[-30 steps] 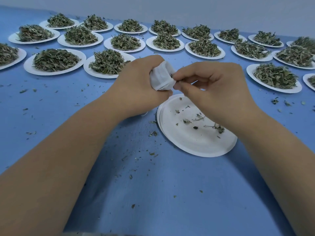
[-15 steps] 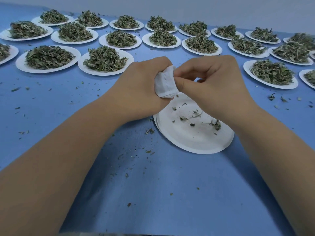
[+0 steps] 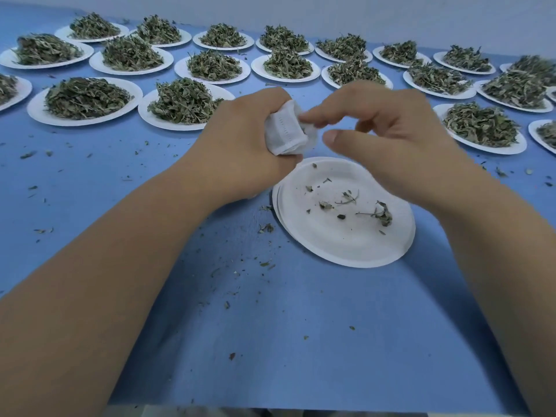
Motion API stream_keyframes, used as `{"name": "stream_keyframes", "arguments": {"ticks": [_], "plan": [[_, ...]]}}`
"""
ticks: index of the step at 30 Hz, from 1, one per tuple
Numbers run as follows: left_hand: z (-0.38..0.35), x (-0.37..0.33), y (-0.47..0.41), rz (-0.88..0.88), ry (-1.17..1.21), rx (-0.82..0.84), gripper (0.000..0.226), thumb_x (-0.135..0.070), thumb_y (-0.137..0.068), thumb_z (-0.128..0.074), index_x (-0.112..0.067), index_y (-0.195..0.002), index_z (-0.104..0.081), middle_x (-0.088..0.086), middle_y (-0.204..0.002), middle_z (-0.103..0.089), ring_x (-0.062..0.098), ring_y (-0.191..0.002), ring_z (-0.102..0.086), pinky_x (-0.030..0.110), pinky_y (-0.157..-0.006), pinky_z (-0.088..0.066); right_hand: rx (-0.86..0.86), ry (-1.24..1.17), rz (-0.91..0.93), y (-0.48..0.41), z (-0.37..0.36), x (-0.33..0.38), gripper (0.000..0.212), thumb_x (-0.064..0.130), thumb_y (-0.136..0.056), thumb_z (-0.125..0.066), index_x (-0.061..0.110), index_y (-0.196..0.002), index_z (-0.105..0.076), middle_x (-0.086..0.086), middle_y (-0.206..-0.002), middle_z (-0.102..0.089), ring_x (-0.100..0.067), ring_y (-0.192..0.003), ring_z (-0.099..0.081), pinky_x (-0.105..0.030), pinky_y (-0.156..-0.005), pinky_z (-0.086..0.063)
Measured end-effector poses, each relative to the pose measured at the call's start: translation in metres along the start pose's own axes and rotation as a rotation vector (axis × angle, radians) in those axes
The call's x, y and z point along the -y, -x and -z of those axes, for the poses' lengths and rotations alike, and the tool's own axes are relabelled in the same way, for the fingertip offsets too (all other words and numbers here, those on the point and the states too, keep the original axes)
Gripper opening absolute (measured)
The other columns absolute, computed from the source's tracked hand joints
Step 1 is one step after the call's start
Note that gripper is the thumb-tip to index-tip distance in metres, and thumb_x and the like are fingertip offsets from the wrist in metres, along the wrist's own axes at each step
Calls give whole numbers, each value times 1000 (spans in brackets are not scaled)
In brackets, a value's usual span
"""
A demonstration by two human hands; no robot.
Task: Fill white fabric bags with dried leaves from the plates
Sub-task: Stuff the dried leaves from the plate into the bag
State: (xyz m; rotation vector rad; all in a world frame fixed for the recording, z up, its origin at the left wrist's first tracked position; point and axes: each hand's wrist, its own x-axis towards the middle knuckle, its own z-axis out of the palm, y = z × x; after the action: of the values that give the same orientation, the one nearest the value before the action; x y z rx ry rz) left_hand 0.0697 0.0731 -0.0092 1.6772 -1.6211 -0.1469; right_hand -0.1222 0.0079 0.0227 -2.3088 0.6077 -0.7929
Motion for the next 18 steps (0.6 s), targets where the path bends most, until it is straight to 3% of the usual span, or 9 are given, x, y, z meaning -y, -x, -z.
{"name": "stream_keyframes", "arguments": {"ticks": [2, 4, 6, 9, 11, 14, 18], "plan": [[1, 2, 0, 13, -25, 7, 28, -31, -79, -76, -22, -101, -62, -4, -91, -64, 13, -81, -58, 31, -69, -48, 1, 65, -38, 3, 15, -1, 17, 24, -94, -70, 39, -102, -73, 19, -98, -66, 9, -73, -57, -15, -67, -41], [-1, 2, 0, 14, -43, 35, 28, -29, -80, -76, -21, -103, -62, -4, -94, -65, 17, -84, -60, 36, -73, -51, 181, 272, -137, 10, 31, -3, 14, 48, -86, -71, 52, -100, -71, 26, -95, -66, 4, -74, -60, -16, -64, -42], [-2, 3, 1, 7, -42, 56, 26, -27, -81, -75, -22, -102, -61, -6, -91, -64, 13, -80, -59, 27, -67, -47, 358, 509, -203, 21, 43, -1, 29, 64, -73, -68, 64, -101, -65, 37, -98, -62, 5, -83, -60, -15, -57, -43], [-4, 3, 1, -19, -69, 72, 24, -27, -80, -75, -27, -100, -60, -11, -86, -61, 7, -77, -56, 18, -64, -43, 459, 586, -272, 27, 50, 6, 37, 69, -65, -67, 71, -101, -60, 42, -99, -58, 15, -87, -56, -21, -64, -43], [-5, 3, 1, -34, -99, 98, 24, -28, -81, -74, -25, -100, -59, -8, -87, -61, 12, -80, -57, 27, -70, -48, 503, 594, -317, 29, 47, 6, 35, 64, -68, -72, 70, -101, -62, 37, -94, -62, 20, -85, -53, -22, -65, -44], [-7, 2, 2, -46, -143, 153, 25, -30, -83, -73, -21, -100, -57, -5, -89, -61, 19, -84, -58, 42, -76, -51, 482, 577, -341, 29, 40, -2, 25, 40, -79, -82, 57, -95, -72, 26, -87, -69, 18, -82, -54, -23, -65, -45], [-5, 2, 2, -35, -132, 161, 25, -30, -83, -73, -21, -100, -57, -5, -91, -62, 19, -85, -58, 40, -74, -50, 407, 528, -325, 25, 37, -12, 24, 23, -83, -82, 46, -83, -78, 28, -82, -71, 14, -80, -61, -9, -58, -43]]}}
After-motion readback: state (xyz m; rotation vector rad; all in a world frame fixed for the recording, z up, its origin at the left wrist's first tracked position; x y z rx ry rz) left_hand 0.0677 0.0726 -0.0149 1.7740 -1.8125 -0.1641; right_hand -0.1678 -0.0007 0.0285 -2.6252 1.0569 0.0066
